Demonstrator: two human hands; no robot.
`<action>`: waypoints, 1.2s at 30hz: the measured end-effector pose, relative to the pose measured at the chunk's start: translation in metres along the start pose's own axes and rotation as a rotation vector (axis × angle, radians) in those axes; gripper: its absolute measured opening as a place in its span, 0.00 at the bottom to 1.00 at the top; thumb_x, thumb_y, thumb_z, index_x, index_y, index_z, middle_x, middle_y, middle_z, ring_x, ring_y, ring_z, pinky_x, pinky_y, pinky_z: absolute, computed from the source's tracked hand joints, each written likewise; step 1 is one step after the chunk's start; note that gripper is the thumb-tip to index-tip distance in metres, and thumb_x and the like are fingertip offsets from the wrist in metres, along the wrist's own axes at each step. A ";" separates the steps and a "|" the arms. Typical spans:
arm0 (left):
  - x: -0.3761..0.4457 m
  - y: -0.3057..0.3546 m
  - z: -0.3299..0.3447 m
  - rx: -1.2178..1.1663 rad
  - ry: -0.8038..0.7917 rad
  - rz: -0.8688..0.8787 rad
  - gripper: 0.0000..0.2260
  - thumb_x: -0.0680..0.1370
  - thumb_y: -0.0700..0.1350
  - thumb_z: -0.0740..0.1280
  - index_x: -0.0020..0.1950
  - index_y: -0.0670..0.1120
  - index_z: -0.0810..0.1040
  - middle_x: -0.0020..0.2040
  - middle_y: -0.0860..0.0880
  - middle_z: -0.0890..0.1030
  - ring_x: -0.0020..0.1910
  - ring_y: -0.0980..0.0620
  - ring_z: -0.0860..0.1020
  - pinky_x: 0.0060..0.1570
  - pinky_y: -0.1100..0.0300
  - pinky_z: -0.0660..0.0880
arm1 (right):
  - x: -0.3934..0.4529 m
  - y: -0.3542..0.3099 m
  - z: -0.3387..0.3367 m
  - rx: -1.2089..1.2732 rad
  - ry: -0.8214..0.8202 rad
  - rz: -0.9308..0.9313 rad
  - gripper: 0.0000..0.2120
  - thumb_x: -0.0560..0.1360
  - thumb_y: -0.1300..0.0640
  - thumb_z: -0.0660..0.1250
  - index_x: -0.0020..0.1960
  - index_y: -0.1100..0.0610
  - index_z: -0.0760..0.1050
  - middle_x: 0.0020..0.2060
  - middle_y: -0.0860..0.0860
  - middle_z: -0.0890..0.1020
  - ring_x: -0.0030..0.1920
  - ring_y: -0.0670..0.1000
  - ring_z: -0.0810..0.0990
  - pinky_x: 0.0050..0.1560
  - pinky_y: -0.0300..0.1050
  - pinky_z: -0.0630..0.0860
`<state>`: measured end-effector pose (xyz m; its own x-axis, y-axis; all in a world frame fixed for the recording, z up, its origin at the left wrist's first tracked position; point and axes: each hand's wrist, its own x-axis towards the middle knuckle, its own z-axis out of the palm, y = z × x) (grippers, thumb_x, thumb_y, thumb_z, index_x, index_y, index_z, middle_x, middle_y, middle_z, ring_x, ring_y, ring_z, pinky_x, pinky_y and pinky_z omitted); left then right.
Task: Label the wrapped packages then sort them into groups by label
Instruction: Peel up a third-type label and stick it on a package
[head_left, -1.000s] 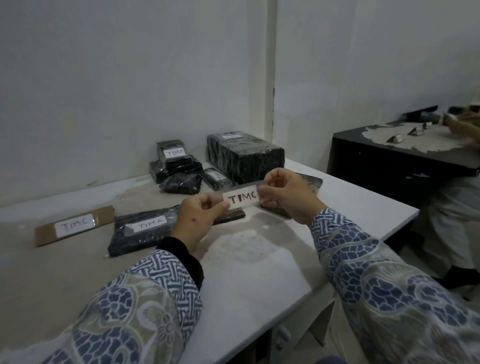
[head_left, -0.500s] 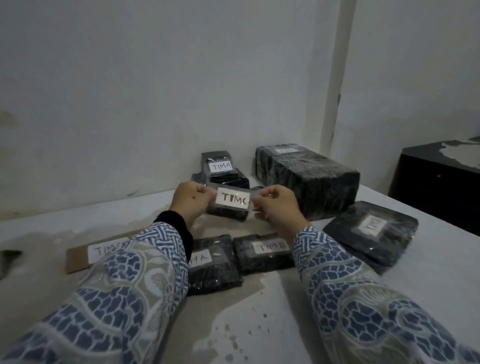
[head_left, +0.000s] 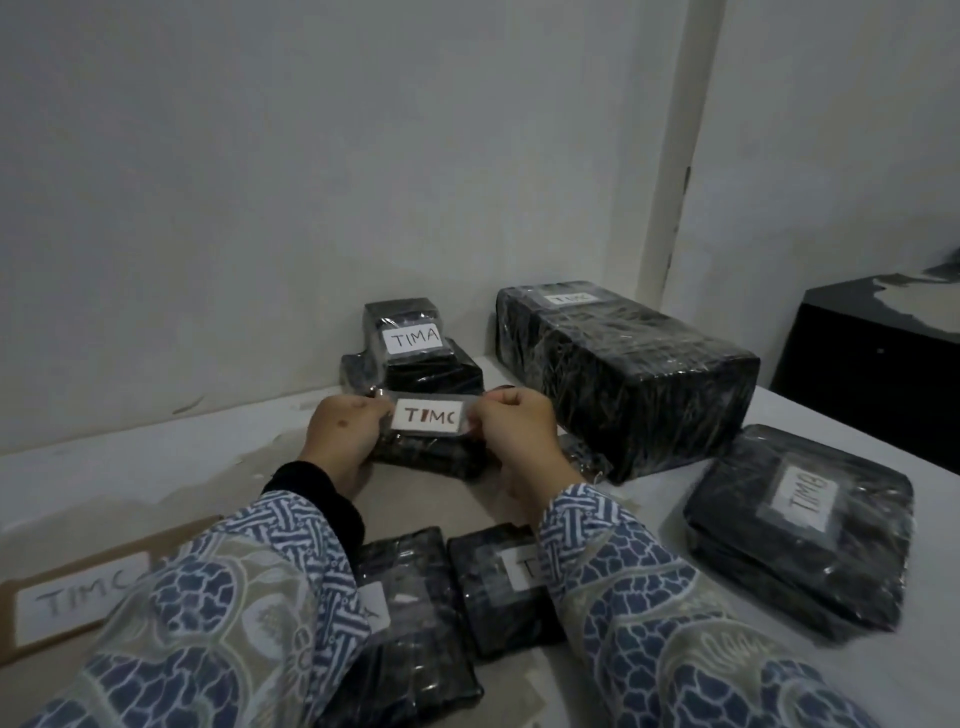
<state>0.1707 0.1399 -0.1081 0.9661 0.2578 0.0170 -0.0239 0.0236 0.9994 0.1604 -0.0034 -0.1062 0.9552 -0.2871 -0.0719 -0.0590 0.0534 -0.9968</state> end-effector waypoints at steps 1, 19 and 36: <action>0.000 -0.003 0.001 -0.019 0.015 0.004 0.12 0.74 0.35 0.65 0.31 0.38 0.77 0.30 0.43 0.81 0.41 0.40 0.81 0.44 0.51 0.75 | 0.001 0.001 0.000 -0.011 0.005 -0.010 0.06 0.65 0.66 0.66 0.38 0.58 0.73 0.43 0.60 0.82 0.46 0.57 0.82 0.41 0.49 0.81; -0.017 -0.009 -0.003 0.135 0.002 0.061 0.13 0.75 0.41 0.67 0.30 0.40 0.76 0.31 0.40 0.78 0.31 0.48 0.77 0.37 0.56 0.74 | -0.003 0.001 -0.005 -0.063 0.103 -0.108 0.06 0.71 0.63 0.65 0.37 0.54 0.71 0.46 0.56 0.81 0.48 0.54 0.81 0.50 0.51 0.79; -0.014 -0.006 -0.007 0.417 0.079 0.069 0.14 0.73 0.42 0.65 0.28 0.41 0.69 0.29 0.44 0.72 0.33 0.45 0.70 0.33 0.56 0.65 | -0.004 0.005 -0.005 -0.433 0.083 -0.386 0.01 0.74 0.63 0.63 0.45 0.60 0.71 0.41 0.55 0.76 0.43 0.52 0.74 0.42 0.41 0.68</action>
<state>0.1553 0.1426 -0.1147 0.9427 0.3187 0.0985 0.0337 -0.3848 0.9224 0.1546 -0.0062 -0.1108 0.9060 -0.2832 0.3145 0.1589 -0.4611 -0.8730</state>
